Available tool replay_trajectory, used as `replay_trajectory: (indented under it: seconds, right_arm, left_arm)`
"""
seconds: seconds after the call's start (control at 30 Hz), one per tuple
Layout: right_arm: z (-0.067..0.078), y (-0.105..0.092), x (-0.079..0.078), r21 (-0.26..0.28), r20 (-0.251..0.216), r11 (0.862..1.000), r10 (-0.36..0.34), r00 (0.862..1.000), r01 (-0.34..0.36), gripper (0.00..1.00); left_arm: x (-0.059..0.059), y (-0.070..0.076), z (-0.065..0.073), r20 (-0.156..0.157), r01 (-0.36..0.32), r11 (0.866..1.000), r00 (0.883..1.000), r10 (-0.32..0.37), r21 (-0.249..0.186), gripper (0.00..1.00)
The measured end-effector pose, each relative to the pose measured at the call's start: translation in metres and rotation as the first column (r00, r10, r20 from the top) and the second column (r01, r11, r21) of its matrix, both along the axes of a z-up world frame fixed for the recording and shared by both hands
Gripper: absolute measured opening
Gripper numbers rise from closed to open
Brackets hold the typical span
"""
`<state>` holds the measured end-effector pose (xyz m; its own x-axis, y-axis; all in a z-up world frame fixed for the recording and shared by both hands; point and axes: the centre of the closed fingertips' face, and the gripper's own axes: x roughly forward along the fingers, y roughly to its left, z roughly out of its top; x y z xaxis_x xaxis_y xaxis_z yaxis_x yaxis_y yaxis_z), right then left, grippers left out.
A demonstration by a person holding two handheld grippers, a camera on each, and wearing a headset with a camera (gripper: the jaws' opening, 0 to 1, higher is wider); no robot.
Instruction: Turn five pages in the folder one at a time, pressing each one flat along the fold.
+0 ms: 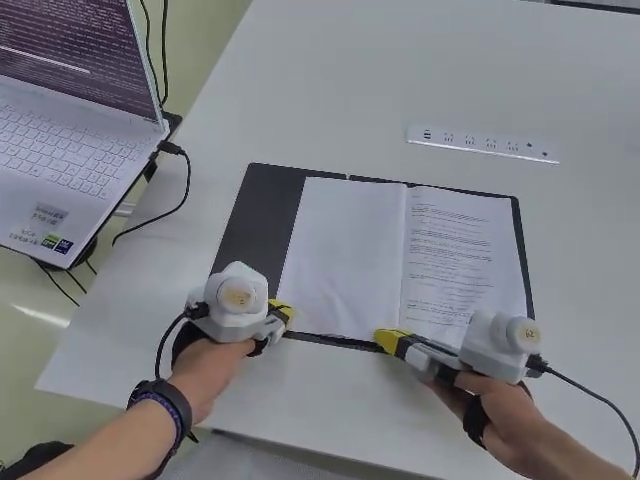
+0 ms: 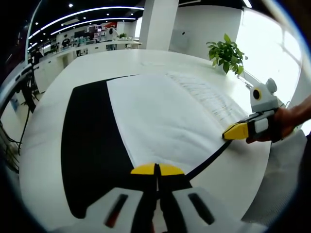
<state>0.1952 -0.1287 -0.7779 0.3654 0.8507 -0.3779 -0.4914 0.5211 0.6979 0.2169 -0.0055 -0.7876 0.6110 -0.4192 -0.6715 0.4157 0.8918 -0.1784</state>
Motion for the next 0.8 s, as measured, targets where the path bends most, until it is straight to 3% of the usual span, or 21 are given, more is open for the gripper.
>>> replay_trajectory:
  seconds: [0.27,0.53,0.6,0.67,0.8]
  right_arm:
    - [-0.005,0.002,-0.016,-0.016,-0.022,1.000,0.017,1.000,-0.017,0.00]
    - [0.010,-0.002,-0.013,0.014,-0.019,1.000,-0.018,1.000,0.018,0.00]
    - [0.015,-0.003,-0.012,0.016,-0.013,1.000,-0.019,1.000,0.019,0.00]
    - [0.021,-0.007,-0.012,0.006,0.011,1.000,-0.027,1.000,0.027,0.00]
    - [0.029,-0.014,-0.015,-0.021,0.052,0.999,-0.027,0.998,0.028,0.05]
  left_arm:
    - [0.000,0.000,0.000,-0.009,0.002,1.000,1.000,-0.002,-0.005,0.00]
    - [-0.004,-0.006,0.004,-0.040,0.027,1.000,0.999,-0.028,-0.015,0.05]
    - [-0.006,-0.007,0.008,-0.037,0.035,0.999,0.999,-0.035,-0.008,0.07]
    - [-0.009,-0.004,0.010,-0.038,0.042,0.999,0.998,-0.041,0.026,0.11]
    - [-0.014,-0.005,0.020,-0.030,0.014,1.000,0.999,-0.014,-0.011,0.17]
